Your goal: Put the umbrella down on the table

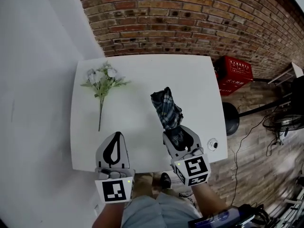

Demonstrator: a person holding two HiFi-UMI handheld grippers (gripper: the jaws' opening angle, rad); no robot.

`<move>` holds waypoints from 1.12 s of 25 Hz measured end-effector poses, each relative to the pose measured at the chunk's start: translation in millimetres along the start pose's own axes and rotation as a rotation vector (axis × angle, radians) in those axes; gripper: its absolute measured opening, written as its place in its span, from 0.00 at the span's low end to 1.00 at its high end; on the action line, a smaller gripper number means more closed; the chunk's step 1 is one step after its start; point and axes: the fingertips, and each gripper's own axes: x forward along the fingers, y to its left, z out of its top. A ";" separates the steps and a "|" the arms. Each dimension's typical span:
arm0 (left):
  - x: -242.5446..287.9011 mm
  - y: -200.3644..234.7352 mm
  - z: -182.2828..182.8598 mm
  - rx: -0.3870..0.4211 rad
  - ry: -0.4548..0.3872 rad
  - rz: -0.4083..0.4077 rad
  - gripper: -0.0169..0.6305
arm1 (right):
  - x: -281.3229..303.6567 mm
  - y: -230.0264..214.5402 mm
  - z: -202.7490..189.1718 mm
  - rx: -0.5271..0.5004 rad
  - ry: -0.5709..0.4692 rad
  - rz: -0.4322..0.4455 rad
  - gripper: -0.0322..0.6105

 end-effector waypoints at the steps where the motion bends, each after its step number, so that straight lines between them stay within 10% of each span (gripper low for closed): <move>1: 3.0 1.1 -3.0 -0.001 0.004 -0.002 0.04 | 3.8 -0.9 -4.3 0.005 0.009 -0.001 0.36; 28: 55.9 18.2 -50.0 0.003 0.095 -0.016 0.04 | 64.7 -26.4 -91.8 0.069 0.216 -0.011 0.36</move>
